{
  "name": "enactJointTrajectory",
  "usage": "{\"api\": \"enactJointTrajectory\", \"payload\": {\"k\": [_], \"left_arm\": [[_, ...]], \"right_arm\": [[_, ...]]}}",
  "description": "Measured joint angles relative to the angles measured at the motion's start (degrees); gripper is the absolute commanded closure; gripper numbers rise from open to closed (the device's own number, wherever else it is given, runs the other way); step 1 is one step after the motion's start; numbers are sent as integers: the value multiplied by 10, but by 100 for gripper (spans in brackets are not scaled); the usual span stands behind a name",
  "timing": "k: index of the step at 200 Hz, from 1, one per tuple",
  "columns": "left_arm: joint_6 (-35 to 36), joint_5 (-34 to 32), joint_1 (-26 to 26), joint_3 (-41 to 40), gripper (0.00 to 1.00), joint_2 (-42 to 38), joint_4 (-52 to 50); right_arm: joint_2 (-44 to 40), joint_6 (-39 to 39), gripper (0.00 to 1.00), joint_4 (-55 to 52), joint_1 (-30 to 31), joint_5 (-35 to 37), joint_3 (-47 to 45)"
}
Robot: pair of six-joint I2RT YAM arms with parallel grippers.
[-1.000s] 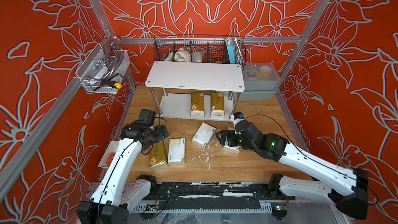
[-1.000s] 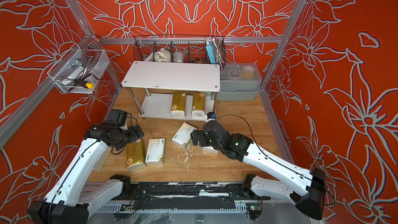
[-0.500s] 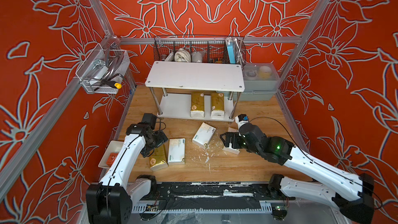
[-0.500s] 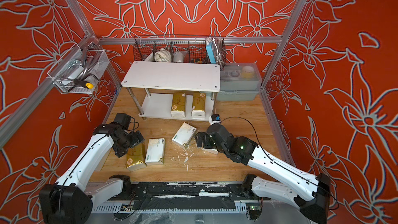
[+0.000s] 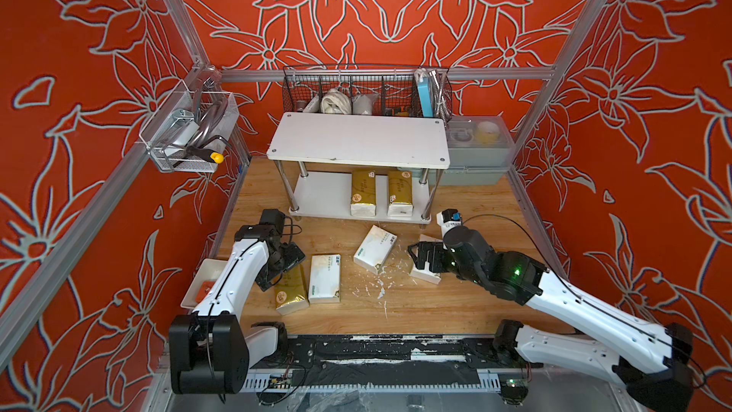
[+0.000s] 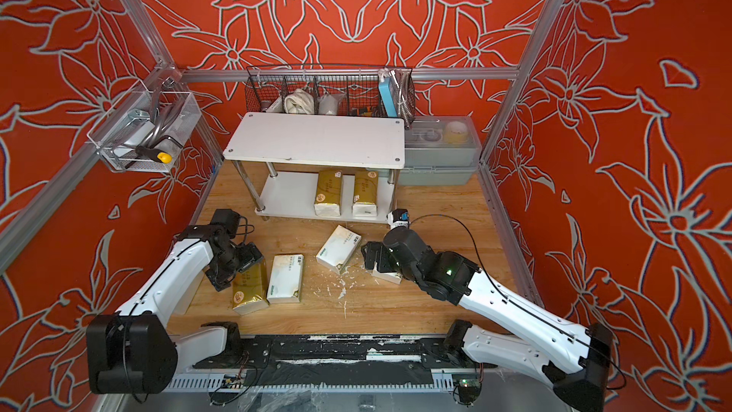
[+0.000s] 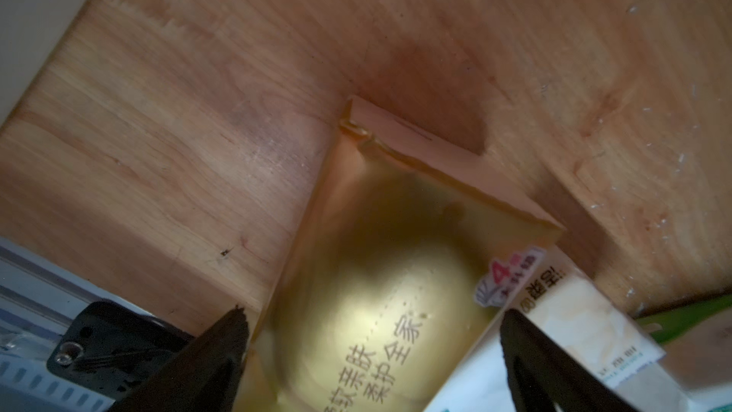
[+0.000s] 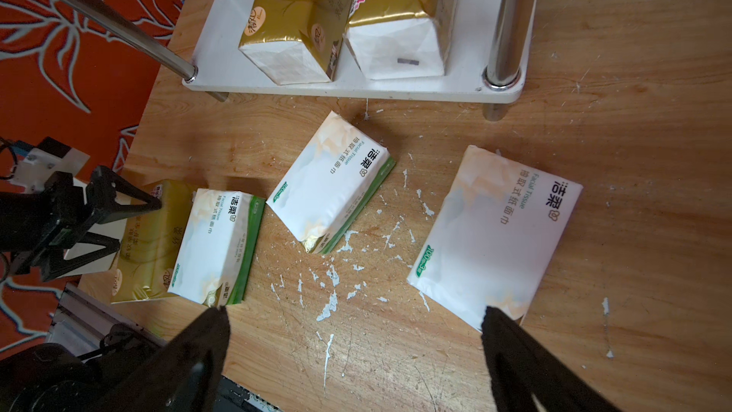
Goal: Place the tissue boxes on the shelf by color
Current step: Pick up the box of tissues from the center of the board.
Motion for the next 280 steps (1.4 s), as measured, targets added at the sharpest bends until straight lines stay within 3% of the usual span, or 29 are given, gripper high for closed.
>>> {"api": "enactJointTrajectory", "payload": {"k": [124,199,246,280], "left_arm": [[18,87,0,-34,2,38,78],[17,87,-21,-41,19,40,92],[19,75,-24,-37,25,13,76],[45,53,-26,10,25,-36,41]], "right_arm": [[15,-1,1,-7,-2,2,18],[23,-1,1,-9,-2,2,28],[21,-1,1,-16,-2,2,33],[21,-1,1,-18,-2,2,33]]}}
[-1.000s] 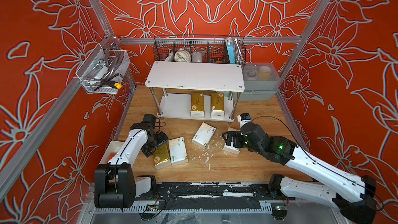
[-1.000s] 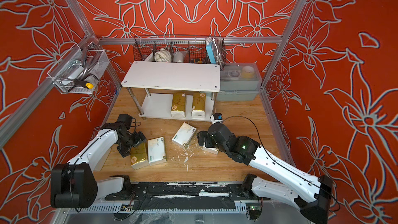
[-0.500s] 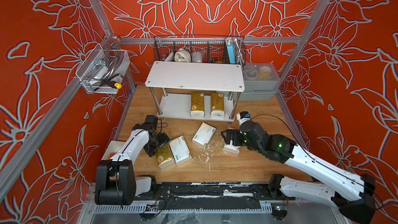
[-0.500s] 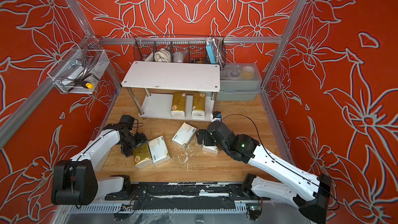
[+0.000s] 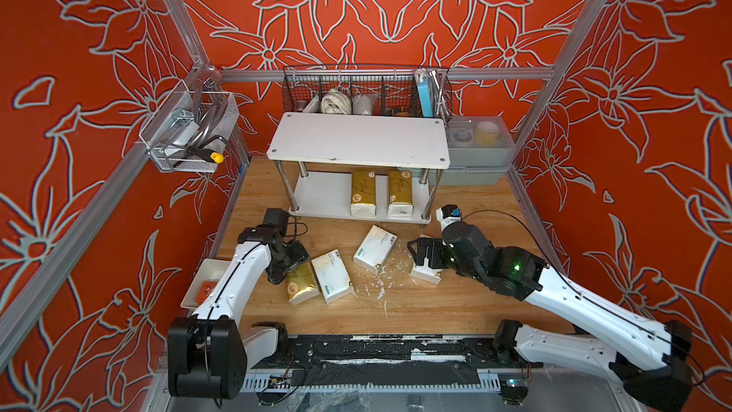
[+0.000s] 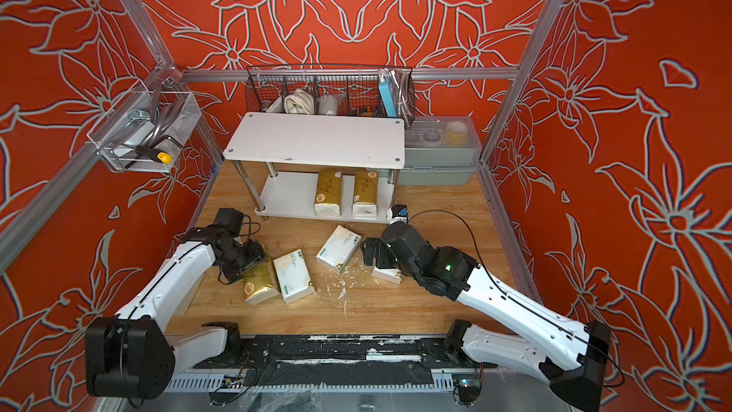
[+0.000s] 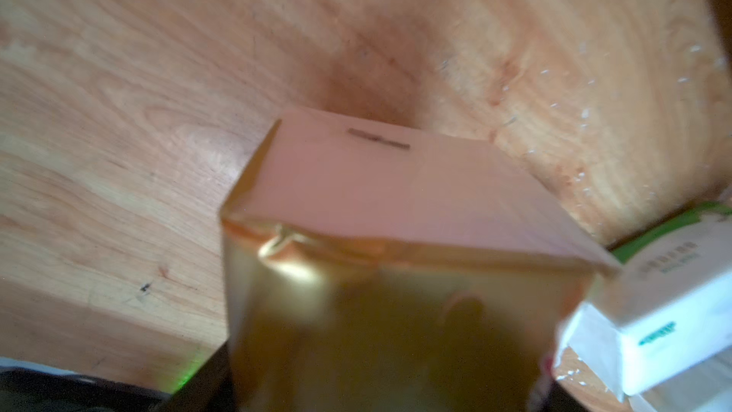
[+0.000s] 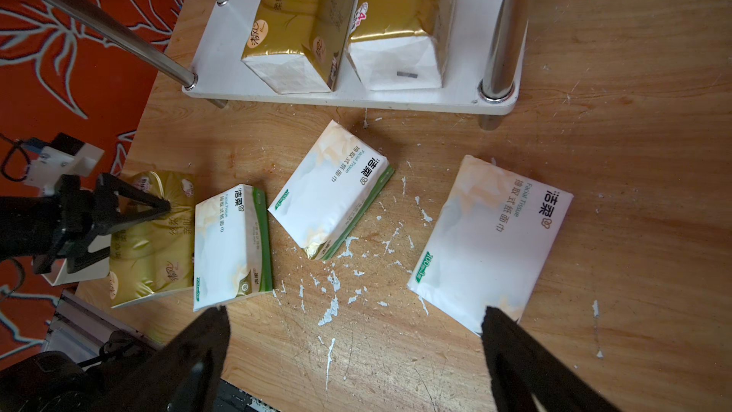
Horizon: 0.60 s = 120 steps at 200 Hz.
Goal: Place the tissue boxes on the shelf by color
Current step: Pick up the box of tissues from the center of the board, then place a box of tissues on the shelf.
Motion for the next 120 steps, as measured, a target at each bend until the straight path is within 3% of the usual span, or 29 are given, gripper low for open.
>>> {"api": "enactJointTrajectory", "payload": {"k": [69,120], "left_arm": [[77,5,-3,52,26,-32,-15],[127,16,-51,102,26,12,12]], "right_arm": [[-15,7,1,-1,0,-1,-25],[-28,19,1,-2,0,0,-50]]}}
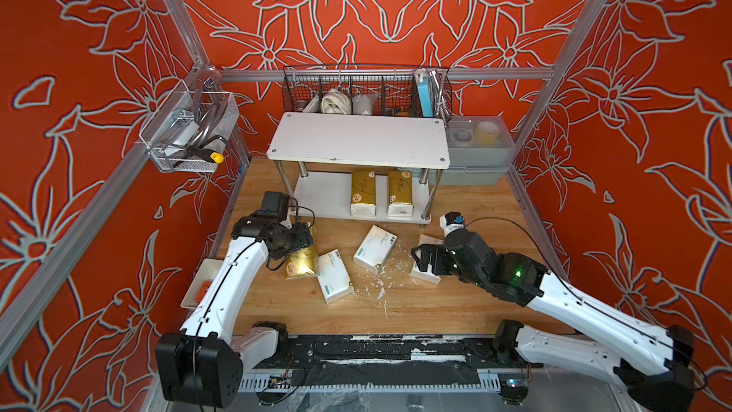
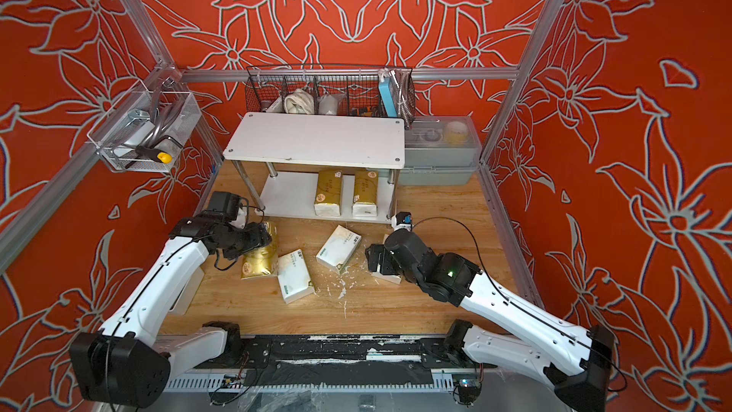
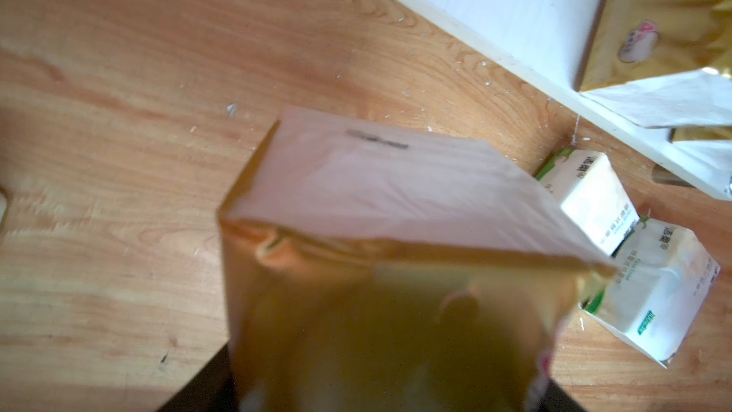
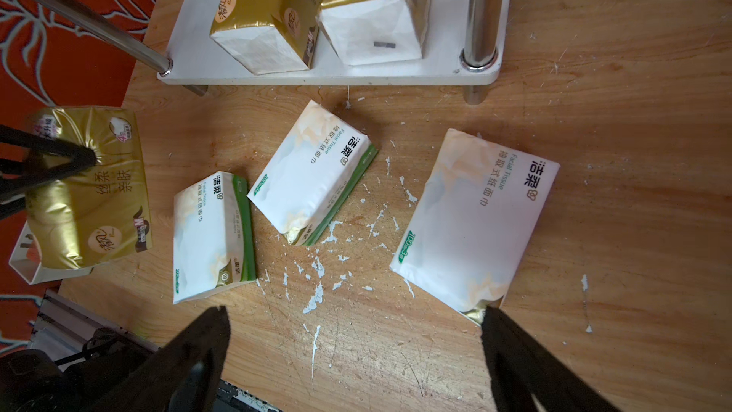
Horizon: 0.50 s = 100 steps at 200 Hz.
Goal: Place the tissue boxes on the shelf by color
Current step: Place a box of tissues on the shelf.
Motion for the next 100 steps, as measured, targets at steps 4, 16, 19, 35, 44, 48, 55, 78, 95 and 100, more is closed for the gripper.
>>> {"api": "enactJointTrajectory", "payload": {"k": [4,16,19,35,44,48,55,78,95,100], "left_arm": [[2,0,-4,3,26,5,5],[10,-3,-14,7,26,19,20],[11,-3,-16,8,26,24,25],[16,-9,-22,10,26,46,49],[19,-13,-22,10,26,58,65],[21,-15,-22,10,26,64,72],[23,-19,-23,10,26,73,84],[26,-30,-25,13,26,98,121],[30,-36,-26,24,26,114,142],[31,-38,-27,29,26,119,148]], "right_arm": [[0,0,1,1,0,0,-1],[0,1,1,4,0,0,-5],[0,2,1,6,0,0,-7],[-4,6,1,13,0,0,-21],[-7,9,1,17,0,1,-31],[-9,11,1,18,0,1,-34],[-10,13,1,19,0,1,-40],[-11,20,1,18,0,2,-46],[-11,27,1,19,0,2,-47],[-10,28,1,19,0,2,-47]]}}
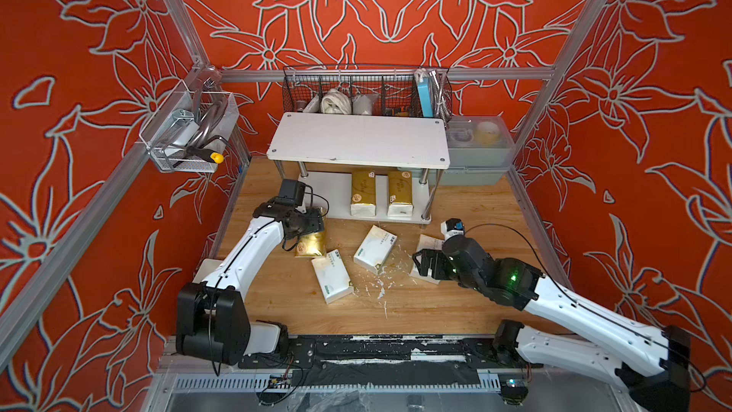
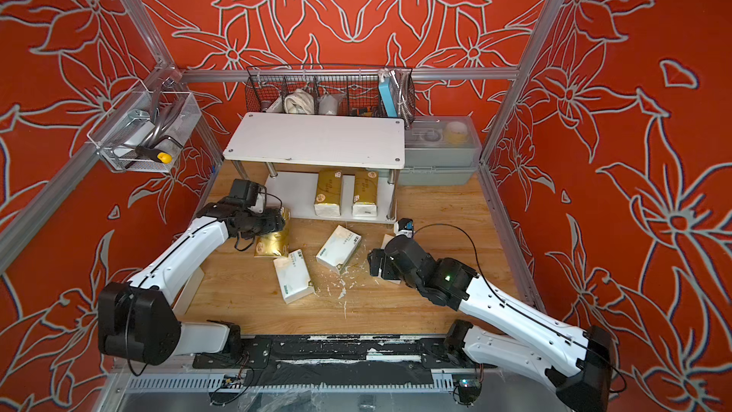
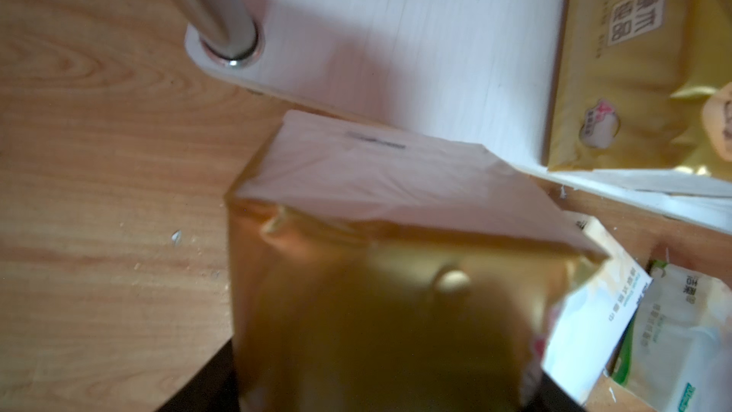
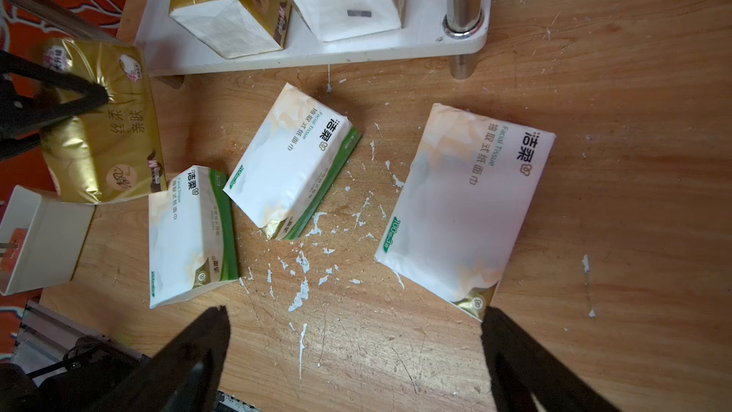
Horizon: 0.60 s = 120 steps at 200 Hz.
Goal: Place the tissue boxes on the shelf by color
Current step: Place a box of tissues on the shelf.
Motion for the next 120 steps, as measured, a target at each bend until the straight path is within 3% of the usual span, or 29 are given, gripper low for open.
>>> {"api": "enactJointTrajectory", "payload": {"k": [120], "left_arm": [[13,-40,-2,93,23,141,108]], "right_arm": [[6,12,1,0,0,0,-8]]}}
